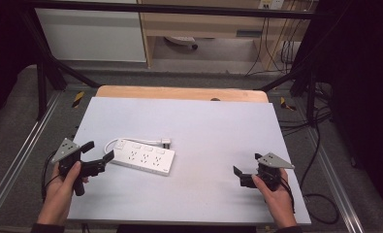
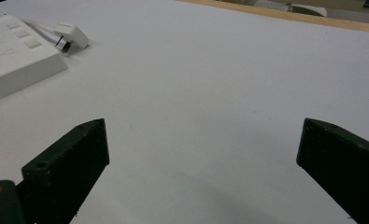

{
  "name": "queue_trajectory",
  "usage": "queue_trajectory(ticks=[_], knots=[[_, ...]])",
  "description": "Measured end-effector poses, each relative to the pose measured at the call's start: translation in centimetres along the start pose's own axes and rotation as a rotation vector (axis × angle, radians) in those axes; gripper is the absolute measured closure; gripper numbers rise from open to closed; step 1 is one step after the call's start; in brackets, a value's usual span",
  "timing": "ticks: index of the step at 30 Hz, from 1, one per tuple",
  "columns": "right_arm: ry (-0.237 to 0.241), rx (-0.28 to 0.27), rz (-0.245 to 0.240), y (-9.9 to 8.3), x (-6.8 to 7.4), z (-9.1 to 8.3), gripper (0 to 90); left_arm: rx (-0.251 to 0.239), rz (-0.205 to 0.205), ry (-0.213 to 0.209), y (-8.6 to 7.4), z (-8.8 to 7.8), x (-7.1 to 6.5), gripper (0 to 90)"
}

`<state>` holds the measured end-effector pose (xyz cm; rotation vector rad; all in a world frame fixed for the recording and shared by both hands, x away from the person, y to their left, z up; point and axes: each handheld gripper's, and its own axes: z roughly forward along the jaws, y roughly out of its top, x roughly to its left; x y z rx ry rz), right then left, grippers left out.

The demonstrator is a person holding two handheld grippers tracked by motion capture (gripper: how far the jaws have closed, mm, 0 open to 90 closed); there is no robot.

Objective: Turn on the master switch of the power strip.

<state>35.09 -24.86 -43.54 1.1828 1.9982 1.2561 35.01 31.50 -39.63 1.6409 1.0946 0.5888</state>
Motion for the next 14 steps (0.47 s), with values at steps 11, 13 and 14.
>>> queue_trajectory(ticks=[11,13,14], knots=[[-0.069,0.072,-0.019,-0.4,-0.2,0.6,3.1,0.063,-0.006,0.008,-2.9,-0.8,1.1,11.0],[-0.093,0.115,-0.023,-0.7,-0.5,1.1,3.1,0.08,-0.004,0.01,-3.1,-0.4,1.0,11.0],[-0.105,0.147,-0.021,-0.9,-0.7,1.6,3.1,0.088,0.004,0.006,-3.1,-0.2,0.9,11.0]])
